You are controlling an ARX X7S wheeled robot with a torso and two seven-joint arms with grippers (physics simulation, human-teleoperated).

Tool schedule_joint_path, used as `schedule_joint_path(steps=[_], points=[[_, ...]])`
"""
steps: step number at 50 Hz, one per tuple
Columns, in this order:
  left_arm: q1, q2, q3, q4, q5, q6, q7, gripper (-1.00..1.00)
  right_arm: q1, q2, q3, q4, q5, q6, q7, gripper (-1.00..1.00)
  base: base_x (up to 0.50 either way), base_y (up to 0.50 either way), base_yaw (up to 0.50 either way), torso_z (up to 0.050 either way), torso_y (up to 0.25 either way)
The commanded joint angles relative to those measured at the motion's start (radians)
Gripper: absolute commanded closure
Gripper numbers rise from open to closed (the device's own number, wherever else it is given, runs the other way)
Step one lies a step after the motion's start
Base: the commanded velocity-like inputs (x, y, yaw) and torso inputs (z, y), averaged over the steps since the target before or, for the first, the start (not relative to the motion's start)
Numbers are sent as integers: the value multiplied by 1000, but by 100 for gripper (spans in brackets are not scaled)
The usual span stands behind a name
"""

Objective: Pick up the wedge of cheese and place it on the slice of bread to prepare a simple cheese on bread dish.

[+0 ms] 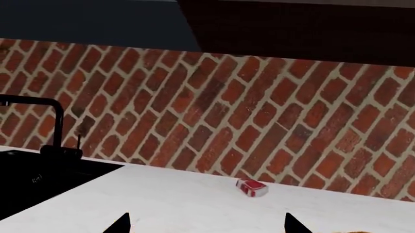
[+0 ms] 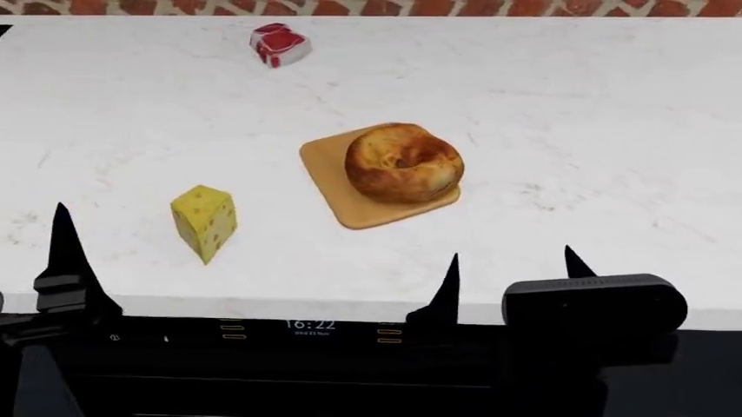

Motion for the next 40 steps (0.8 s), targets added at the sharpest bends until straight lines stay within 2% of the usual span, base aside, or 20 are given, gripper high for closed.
schedule_joint_path(steps=[1,14,40], points=[[0,-7,7,0,-7,5,-8,-100,3,6,-15,1,5,-2,-2,-100,82,277,0,0,0],[2,-14,10,-3,-17,15,-15,-100,1,14,-26,0,10,-9,-2,-100,102,257,0,0,0],[3,-28,21,-5,-31,22,-32,-100,1,28,-49,4,11,-14,9,-100,186,128,0,0,0]])
